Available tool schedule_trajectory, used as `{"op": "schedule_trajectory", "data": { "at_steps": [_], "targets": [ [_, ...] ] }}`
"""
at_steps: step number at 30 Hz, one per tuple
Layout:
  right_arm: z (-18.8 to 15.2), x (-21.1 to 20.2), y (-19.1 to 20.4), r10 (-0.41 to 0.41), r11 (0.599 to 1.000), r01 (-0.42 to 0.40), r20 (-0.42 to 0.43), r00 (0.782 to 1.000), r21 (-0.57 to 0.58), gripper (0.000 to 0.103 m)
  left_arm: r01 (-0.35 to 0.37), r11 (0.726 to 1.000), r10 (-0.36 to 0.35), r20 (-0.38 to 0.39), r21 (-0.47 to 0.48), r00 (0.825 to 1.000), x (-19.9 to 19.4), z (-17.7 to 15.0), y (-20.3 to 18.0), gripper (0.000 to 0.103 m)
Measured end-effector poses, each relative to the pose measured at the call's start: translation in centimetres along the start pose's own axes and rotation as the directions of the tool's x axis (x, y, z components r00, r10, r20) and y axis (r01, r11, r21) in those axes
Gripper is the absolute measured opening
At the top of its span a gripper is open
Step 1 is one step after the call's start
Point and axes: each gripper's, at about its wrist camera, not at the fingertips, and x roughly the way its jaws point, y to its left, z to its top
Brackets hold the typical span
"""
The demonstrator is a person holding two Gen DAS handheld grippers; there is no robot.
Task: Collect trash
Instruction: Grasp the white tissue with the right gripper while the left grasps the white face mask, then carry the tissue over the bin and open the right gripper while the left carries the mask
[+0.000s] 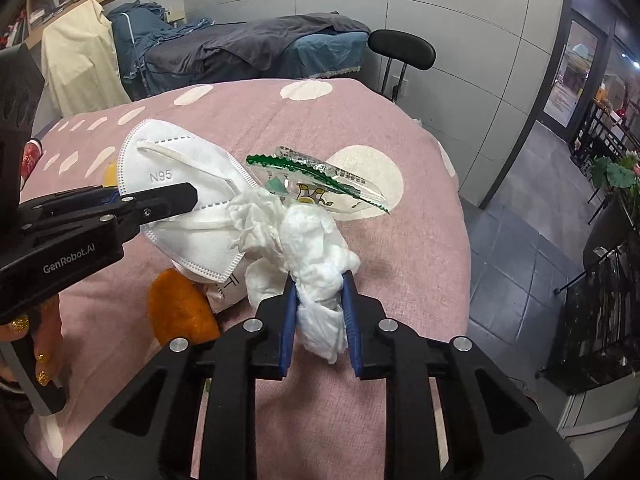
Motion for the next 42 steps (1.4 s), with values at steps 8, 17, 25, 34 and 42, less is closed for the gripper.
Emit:
{"op": "schedule_trajectory", "data": {
  "at_steps": [8, 17, 25, 34, 42],
  "targets": [
    [-1.4, -5.5, 0.8, 0.045, 0.999, -0.046, 0.099, 0.994, 0.016, 0.021, 0.027, 1.0, -0.027, 0.14, 0.001, 0.99, -6.6, -0.6, -0.7, 0.004],
    [-4.3, -11.1, 1.3, 0.071, 0.996, -0.08, 0.186, 0.98, 0.045, 0.021, 0.039, 0.999, -0.042, 0.243, 0.015, 0.969, -12.5, -3.1, -2.9, 0.004],
    [-7.7, -13.4, 0.9, 0.061, 0.993, -0.081, 0.207, 0.976, 0.09, 0.021, 0.09, 0.995, -0.097, 0.253, 0.038, 0.963, -13.9, -5.5, -5.9, 0.004],
    [-11.0, -15.4, -1.1, 0.013, 0.984, -0.053, 0.227, 0.974, 0.172, 0.021, 0.161, 0.982, -0.18, 0.236, 0.097, 0.955, -14.1, -7.0, -9.3, 0.004],
    [-14.4, -16.6, -4.9, -0.062, 0.958, -0.003, 0.216, 0.974, 0.286, 0.021, 0.215, 0.965, -0.243, 0.209, 0.151, 0.947, -13.5, -7.6, -12.4, 0.004]
  ]
}}
